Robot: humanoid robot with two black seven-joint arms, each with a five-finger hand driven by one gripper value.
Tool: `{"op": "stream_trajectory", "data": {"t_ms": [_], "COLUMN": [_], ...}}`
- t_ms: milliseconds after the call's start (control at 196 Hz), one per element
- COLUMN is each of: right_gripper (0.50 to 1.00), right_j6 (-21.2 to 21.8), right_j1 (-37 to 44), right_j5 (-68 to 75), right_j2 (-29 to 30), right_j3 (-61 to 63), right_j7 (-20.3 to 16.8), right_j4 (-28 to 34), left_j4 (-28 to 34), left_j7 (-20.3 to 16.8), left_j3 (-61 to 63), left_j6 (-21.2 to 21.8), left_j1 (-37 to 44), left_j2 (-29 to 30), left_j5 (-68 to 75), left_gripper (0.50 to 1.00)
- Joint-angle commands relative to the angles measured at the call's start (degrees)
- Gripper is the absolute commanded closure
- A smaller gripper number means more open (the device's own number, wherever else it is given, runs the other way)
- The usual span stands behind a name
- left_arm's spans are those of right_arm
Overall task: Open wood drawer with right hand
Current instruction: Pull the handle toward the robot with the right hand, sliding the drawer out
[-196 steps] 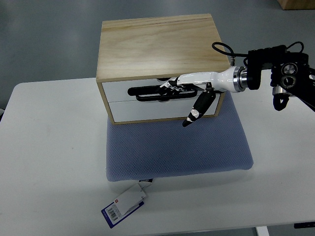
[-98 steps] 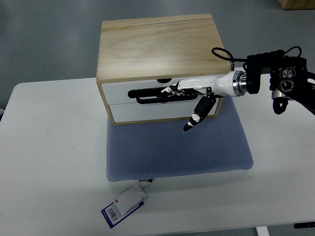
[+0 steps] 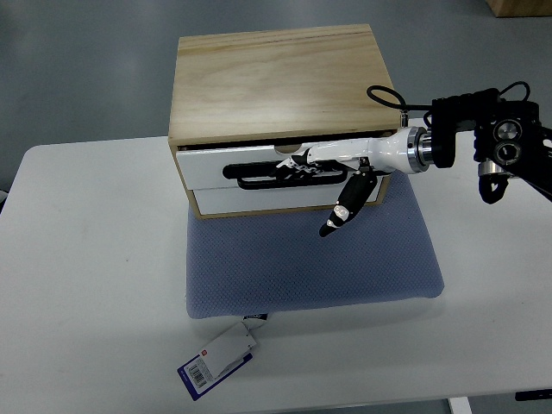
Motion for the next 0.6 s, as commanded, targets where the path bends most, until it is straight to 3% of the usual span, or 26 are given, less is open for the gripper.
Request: {"op": "stream_trajectory", "data": {"t_ms": [0,327,597], "right_gripper": [0.55,0.55,0.55], "right_j6": [-0.01,-0.01,-0.01], "right_j1": [-0.49,-2.6,-2.6], "right_j5": [0.81,2.04,4.32], "right_j2": [-0.7,-2.73,-4.49], "right_j3": [-0.01,0.08,0.08], "right_j7": [-1.53,-4.43,-4.7], "right_j4": [1.37,5.33,7.0], "left_j4": [0.0,0.0,0.0], "left_j7": [0.01,0.01,0.01], "left_j3": [0.0,0.0,0.0], "left_j6": [0.0,0.0,0.0], "left_j1": [0.0,0.0,0.0], "left_j2": [0.0,0.0,0.0], "left_j5": [0.0,0.0,0.0], "left_gripper": [0.5,0.5,0.5]}}
